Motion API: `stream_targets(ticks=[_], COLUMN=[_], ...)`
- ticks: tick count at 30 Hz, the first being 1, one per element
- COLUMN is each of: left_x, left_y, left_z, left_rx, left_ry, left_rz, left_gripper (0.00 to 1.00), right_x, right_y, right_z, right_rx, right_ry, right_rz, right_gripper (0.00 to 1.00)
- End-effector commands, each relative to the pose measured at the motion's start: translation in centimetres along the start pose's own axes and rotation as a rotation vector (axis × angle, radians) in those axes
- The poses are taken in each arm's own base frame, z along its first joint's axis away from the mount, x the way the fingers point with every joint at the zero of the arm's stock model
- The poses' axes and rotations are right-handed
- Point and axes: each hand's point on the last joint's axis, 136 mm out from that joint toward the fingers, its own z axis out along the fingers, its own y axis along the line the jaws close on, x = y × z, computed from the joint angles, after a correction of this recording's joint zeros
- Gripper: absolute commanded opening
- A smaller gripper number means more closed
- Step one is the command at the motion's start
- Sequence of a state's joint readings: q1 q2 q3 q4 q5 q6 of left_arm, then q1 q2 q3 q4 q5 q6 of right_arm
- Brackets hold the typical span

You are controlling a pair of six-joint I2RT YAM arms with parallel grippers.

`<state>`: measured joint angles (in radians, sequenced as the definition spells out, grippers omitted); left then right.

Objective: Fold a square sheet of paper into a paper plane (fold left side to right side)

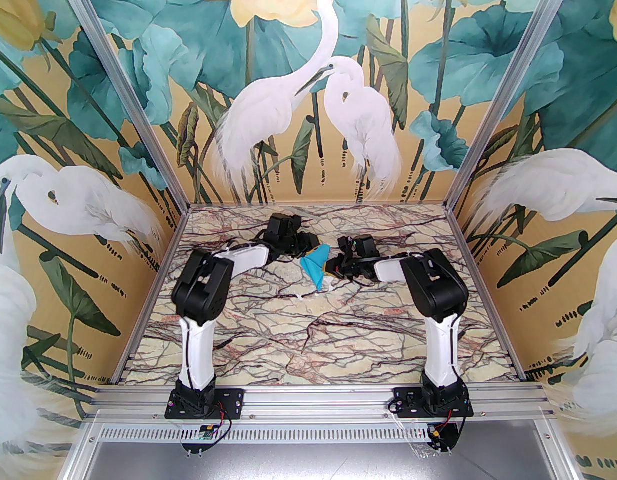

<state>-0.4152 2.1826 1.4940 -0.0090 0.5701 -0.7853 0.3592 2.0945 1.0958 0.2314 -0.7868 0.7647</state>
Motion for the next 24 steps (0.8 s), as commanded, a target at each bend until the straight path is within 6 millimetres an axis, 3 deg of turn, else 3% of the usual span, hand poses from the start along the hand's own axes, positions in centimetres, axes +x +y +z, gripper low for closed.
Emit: stream_targets(ticks=[1,9,24], left_x=[0.6,1.3,1.5], left_y=[3.4,5.8,5.7], left_z=[1.2,1.8,1.9], left_rx=[-0.130,-0.215,-0.193], left_ry=[0.047,0.080,0.086], left_rz=[-0.023,-0.038,-0.037], left_gripper=[0.29,0.28,0.28], right_x=[-0.4,-0.9,-1.3], right_y=[0.4,0.4,-0.5], right_z=[-0.2,0.1,0.8], right_rx=[-0.007,0.006,0.039], right_ry=[0.005,0.015,0.042], right_rz=[-0.028,-0.048,-0.059], right_gripper=[0.00,0.00,0.00])
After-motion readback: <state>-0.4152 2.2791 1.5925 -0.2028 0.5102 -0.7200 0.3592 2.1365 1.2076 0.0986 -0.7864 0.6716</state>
